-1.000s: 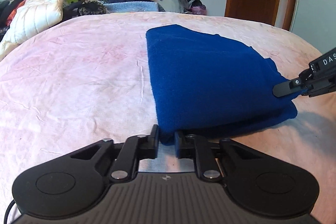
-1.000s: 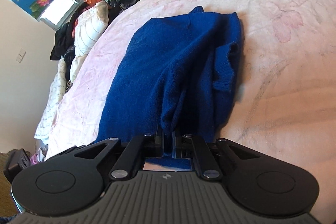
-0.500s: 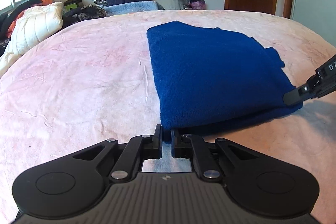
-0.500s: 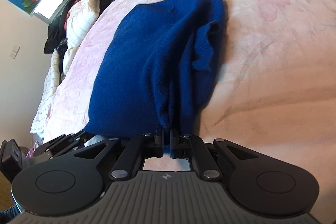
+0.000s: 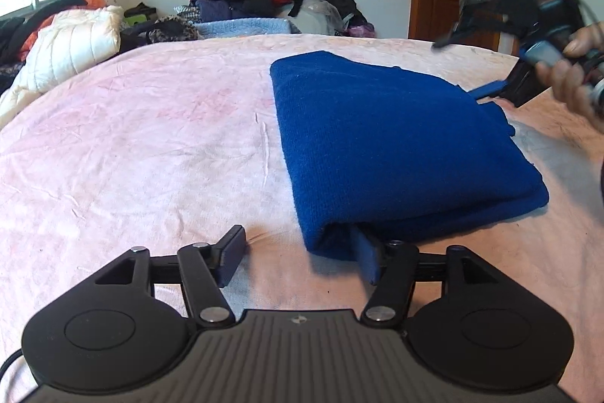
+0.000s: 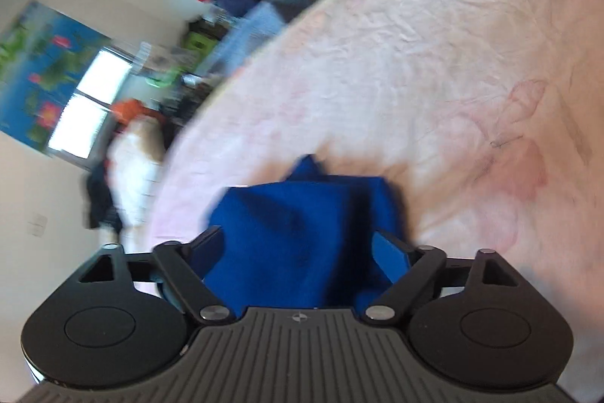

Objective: Fold small clothes

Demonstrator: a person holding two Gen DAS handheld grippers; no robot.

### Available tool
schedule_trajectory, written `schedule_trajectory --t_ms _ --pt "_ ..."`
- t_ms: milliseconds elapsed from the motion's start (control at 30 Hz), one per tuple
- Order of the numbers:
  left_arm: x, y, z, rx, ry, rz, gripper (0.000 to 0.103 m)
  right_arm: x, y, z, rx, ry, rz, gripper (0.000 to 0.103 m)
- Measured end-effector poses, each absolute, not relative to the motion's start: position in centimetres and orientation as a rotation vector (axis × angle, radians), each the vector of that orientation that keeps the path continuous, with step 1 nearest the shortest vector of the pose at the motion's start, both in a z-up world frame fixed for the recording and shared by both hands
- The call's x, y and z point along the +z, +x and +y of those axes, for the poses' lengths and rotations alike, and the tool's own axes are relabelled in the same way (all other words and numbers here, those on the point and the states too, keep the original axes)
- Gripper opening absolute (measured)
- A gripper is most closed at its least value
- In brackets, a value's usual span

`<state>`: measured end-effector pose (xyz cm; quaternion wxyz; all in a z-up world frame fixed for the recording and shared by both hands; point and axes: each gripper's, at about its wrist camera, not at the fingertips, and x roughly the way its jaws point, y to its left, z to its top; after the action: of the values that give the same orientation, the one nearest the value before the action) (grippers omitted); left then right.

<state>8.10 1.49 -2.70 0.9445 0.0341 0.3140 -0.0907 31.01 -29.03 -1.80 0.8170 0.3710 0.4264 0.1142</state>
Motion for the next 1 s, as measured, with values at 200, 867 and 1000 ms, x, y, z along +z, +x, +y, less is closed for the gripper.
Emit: schedule_trajectory --t_ms 200,867,1000 --pt "-2.8 8.0 1.8 -0.189 0.053 0.645 0.065 -3.0 32.6 -25.3 0.285 0.610 0.907 0.010" --pt "2.7 9.5 -3.5 -0.401 0.204 0.429 0.078 0.5 29.5 -27.8 0.300 0.680 0.717 0.067" --pt "1.0 15.3 -6.8 -0.382 0.288 0.542 0.078 0.5 32.4 -22.8 0.355 0.469 0.804 0.078"
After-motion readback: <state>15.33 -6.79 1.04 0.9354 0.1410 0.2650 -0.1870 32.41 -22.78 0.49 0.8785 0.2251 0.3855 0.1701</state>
